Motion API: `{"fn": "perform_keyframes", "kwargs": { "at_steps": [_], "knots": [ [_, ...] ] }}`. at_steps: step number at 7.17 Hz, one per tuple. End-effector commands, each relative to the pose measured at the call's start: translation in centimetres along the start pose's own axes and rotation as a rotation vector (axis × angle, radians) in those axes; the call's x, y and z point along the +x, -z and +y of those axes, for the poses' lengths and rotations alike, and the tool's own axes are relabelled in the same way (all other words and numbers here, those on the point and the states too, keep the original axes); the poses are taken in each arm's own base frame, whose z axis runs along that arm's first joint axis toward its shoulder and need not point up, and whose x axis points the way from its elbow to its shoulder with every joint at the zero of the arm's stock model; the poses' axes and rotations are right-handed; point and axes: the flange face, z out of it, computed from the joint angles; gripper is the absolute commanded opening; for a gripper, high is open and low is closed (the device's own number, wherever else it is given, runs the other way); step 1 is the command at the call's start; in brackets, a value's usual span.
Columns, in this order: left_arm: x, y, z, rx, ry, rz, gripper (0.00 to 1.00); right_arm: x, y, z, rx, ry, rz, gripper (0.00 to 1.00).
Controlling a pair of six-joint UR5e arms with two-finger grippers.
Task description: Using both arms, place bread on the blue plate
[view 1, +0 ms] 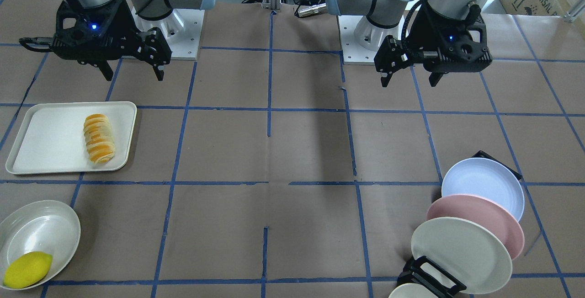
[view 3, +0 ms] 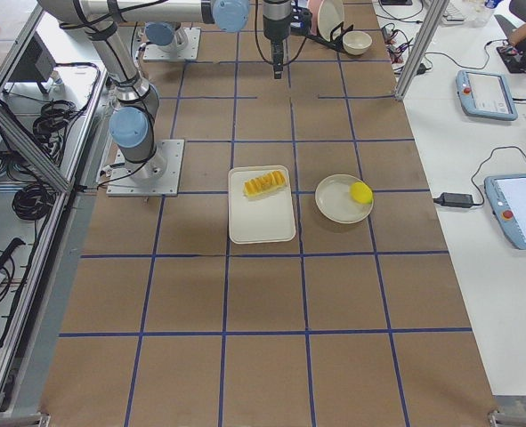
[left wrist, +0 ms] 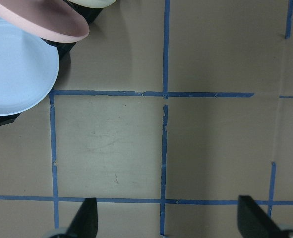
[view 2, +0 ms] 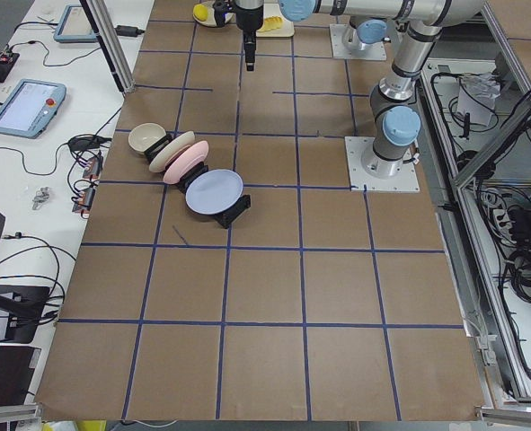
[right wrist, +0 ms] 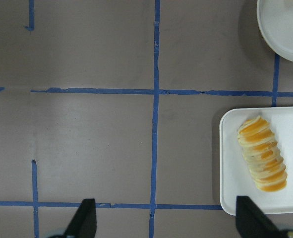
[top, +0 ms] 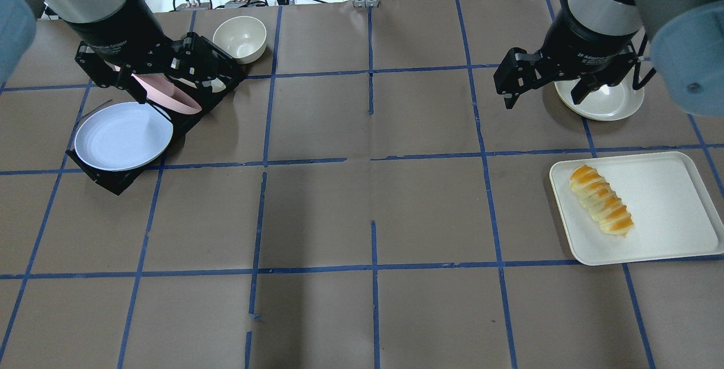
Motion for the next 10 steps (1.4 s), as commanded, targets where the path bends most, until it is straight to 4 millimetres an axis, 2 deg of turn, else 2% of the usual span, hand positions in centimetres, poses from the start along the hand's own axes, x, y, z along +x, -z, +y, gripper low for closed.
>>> {"fn": "perform_keyframes", "kwargs": {
  "at_steps": [1,2,3,4,5,6,7,8,9,10],
  "knots": [
    [0.0,0.1,0.0,-0.001,0.0,-0.001,1.0,-0.2,0.1,0.2,-0.002,0.027,0.021,1.0],
    [-0.6,0.5,0.3,0.007,-0.004,-0.005,1.0,-0.2,-0.2,0.2,-0.006,0.027,0.021,1.0],
    [-2.4,0.6,0.0,0.006,0.009,-0.009,1.0,-0.2,-0.3,0.2,-0.009,0.027,0.02,1.0],
    [-6.8,0.5,-0.9,0.005,0.013,-0.002,1.0,-0.1,-1.3,0.0,-0.029,0.023,0.015,1.0],
    [-12.3,-0.7,-2.0,-0.018,0.031,0.011,1.0,1.4,-3.1,-0.2,-0.054,0.013,0.017,0.99],
    [-16.9,-3.1,-3.6,-0.063,0.047,0.023,1.0,3.4,-5.4,-0.2,-0.039,0.107,0.042,0.94],
    [-22.3,-5.0,-5.1,-0.088,0.026,0.036,1.0,6.8,-8.9,0.1,-0.025,0.281,0.101,0.94],
    [-27.6,-6.7,-6.7,-0.102,0.013,0.058,1.0,10.7,-12.6,1.4,-0.038,0.397,0.13,0.94],
    [-32.4,-9.3,-9.0,-0.123,-0.05,0.083,1.0,13.3,-15.4,2.9,-0.046,0.402,0.118,0.95],
    [-36.5,-12.9,-11.6,-0.15,-0.074,0.114,1.0,14.7,-17.9,4.1,-0.064,0.37,0.092,0.95]
  ]
}}
